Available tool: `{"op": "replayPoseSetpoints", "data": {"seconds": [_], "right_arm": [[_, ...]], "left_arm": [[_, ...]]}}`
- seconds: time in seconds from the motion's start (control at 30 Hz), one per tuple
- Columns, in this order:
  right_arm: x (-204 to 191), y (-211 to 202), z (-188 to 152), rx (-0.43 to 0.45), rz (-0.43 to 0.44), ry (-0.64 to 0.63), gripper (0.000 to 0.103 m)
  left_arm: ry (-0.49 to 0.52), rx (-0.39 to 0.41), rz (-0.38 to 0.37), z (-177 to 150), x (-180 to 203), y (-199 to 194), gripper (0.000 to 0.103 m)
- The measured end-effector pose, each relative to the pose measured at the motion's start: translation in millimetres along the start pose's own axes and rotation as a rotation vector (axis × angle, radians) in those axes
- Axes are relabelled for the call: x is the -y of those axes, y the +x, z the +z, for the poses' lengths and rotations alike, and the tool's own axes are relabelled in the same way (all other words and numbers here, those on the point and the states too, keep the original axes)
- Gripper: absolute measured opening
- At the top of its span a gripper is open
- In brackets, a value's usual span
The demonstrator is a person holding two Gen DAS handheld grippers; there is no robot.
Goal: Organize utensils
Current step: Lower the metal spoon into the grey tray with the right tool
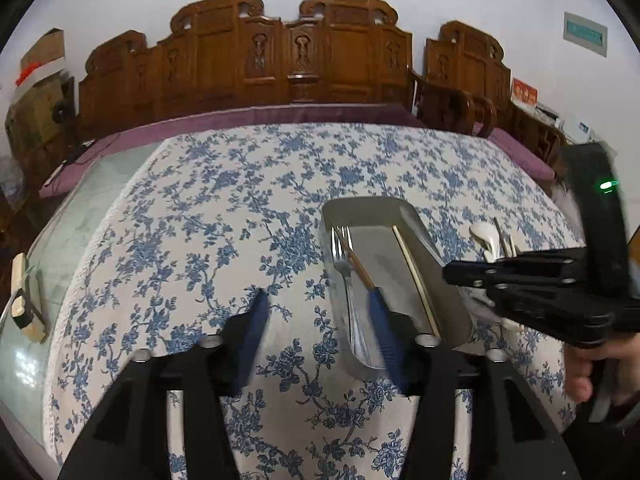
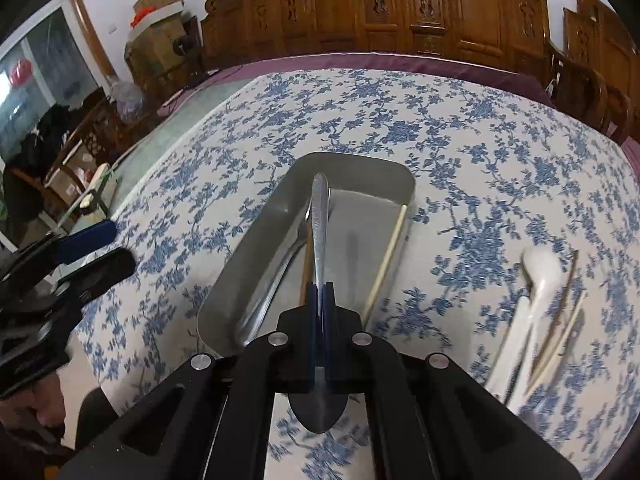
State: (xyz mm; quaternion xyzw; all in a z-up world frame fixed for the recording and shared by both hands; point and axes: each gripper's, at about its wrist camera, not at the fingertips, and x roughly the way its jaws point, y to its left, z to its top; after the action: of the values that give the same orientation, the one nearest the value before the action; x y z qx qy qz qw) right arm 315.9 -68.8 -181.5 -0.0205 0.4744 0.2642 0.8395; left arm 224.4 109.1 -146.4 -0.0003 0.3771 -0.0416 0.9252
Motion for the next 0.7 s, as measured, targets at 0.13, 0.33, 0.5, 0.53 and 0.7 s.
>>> {"op": "replayPoseSetpoints", "data": {"seconds": [0.13,0.33,0.5,0.53,0.7], "right_arm": [[0.2,13.2,1.9,0.004,0.012,0.024,0.004],[-3.3,29.5,3.3,-0.001,-0.007,0.012,0.004],[-2.4,47.9,3.8,-0.034,-0.014,0.014,0.005],[-2.5,50.6,2.9,-0.041,-0.014,0.012,0.005],[-6.7,55.4,-1.0,-0.045,-0.009,-0.005,0.006]], "left_arm": [[-0.014,0.024,0.009,-0.6,-3.9,-7.9,0.074],[-0.028,0.064,0.033,1.7,-9.2,-17.1,0.085],[-0.033,0.066,0.034,0.6,-12.3,-18.2,0.085],[-0.034,0.065,0.034,0.6,-13.1,-17.8,0.085],[-0.040,0.056,0.033,-0.6,-15.1,-15.4,0.085]]}}
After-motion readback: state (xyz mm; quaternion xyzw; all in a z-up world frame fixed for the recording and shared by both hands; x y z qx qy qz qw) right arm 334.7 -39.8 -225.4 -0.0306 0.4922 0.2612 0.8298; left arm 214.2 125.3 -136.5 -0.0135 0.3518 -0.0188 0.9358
